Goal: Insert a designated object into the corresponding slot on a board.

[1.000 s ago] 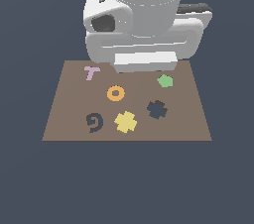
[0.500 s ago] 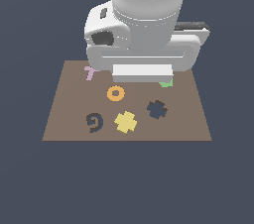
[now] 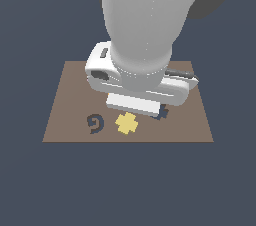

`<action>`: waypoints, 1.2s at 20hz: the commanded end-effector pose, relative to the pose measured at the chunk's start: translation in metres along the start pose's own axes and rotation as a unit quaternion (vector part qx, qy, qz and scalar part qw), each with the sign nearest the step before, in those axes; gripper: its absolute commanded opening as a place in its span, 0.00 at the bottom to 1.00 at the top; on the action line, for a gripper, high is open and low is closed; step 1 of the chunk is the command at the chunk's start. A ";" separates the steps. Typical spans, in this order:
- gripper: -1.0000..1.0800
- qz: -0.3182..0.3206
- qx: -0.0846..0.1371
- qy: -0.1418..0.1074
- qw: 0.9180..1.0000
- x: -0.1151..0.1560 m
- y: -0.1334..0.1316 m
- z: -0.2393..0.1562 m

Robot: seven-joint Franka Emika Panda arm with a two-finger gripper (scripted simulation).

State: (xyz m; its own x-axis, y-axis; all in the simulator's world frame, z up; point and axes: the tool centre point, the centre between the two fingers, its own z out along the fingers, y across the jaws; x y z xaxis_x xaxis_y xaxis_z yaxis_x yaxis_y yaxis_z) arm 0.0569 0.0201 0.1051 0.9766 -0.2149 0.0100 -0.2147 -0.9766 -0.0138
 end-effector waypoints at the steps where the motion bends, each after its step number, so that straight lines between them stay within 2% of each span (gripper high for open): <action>1: 0.96 0.029 -0.002 -0.001 1.000 0.011 0.002 0.014; 11: 0.96 0.101 -0.007 -0.003 0.995 0.040 0.011 0.049; 24: 0.96 0.114 -0.008 -0.004 0.993 0.045 0.014 0.065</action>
State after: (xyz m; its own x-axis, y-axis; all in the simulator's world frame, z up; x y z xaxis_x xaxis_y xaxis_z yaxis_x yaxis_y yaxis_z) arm 0.0988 -0.0024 0.0455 0.9029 -0.4298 0.0014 -0.4298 -0.9029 -0.0005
